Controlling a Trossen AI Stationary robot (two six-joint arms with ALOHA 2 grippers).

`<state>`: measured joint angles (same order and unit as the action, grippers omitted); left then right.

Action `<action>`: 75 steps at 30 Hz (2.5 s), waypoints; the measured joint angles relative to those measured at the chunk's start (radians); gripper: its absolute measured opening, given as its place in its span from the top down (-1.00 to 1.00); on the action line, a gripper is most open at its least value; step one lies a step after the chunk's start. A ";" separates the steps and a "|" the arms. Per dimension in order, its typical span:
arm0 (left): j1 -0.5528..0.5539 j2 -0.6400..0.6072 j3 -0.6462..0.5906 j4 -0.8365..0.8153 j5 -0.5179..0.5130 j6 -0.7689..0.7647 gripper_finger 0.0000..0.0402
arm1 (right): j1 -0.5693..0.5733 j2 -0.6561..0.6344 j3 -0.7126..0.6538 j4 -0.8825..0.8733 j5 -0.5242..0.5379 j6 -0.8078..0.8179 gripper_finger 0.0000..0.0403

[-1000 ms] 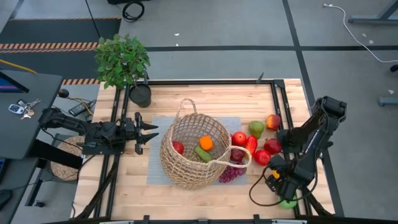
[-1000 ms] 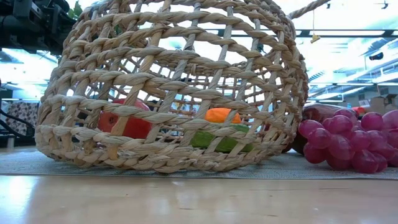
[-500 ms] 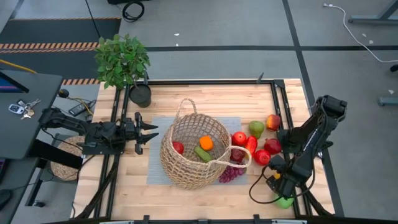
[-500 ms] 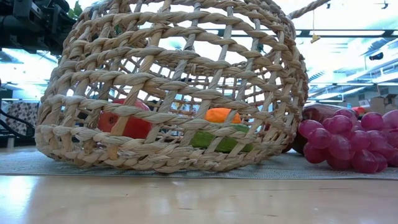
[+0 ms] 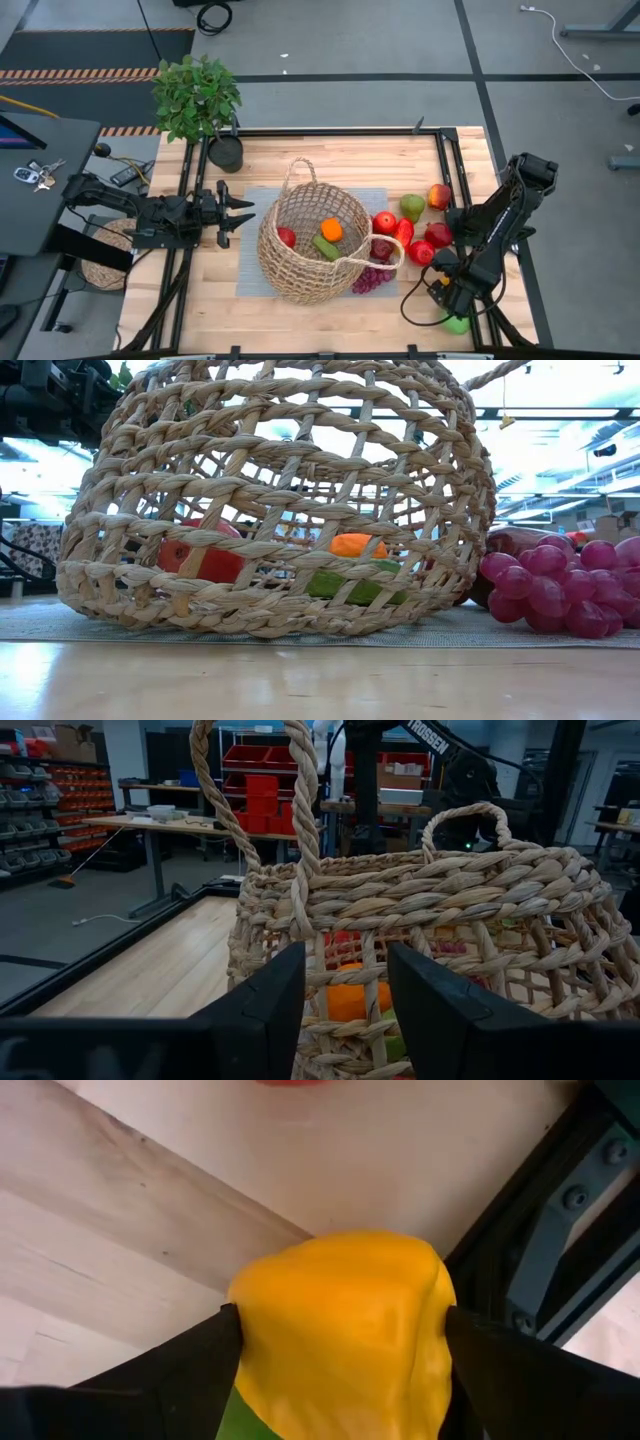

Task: Build produce basket
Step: Put the bell pepper into the basket

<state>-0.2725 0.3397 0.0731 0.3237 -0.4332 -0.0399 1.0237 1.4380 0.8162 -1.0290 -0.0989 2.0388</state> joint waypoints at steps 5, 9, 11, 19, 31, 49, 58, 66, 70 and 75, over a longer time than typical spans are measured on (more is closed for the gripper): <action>0.000 0.000 0.000 0.000 0.000 0.000 0.26 | 0.000 0.000 0.000 -0.002 0.048 -0.033 -0.72; 0.000 0.000 0.000 0.000 0.000 0.000 0.26 | 0.000 0.000 -0.001 -0.008 0.114 -0.064 -0.72; 0.000 0.000 0.000 0.000 0.000 0.000 0.25 | 0.000 0.000 -0.001 -0.007 0.155 -0.075 -0.72; 0.000 0.000 0.000 0.000 0.000 0.000 0.26 | -0.003 0.000 -0.002 0.010 0.165 -0.059 -0.39; 0.000 0.000 0.000 0.000 0.000 0.000 0.25 | -0.007 -0.007 -0.002 -0.035 0.269 -0.048 -0.01; 0.000 0.000 0.000 0.000 0.000 0.000 0.26 | -0.073 -0.018 0.232 -0.175 -0.063 0.187 -0.67; 0.000 0.000 0.000 0.000 0.000 0.000 0.25 | -0.071 -0.016 0.146 -0.108 -0.085 0.223 -0.89; 0.000 0.000 0.000 0.000 0.000 0.000 0.24 | -0.072 -0.016 0.025 0.066 -0.114 0.208 -0.89; 0.000 0.000 0.000 0.000 0.000 0.000 0.25 | -0.072 -0.016 0.010 0.070 -0.126 0.217 -0.90; 0.000 0.000 0.000 0.000 0.000 0.000 0.27 | -0.074 -0.016 0.010 0.070 -0.112 0.229 -0.90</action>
<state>-0.2725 0.3397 0.0731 0.3237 -0.4331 -0.0399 0.9501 1.4216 0.8261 -0.9592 -0.2108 2.2682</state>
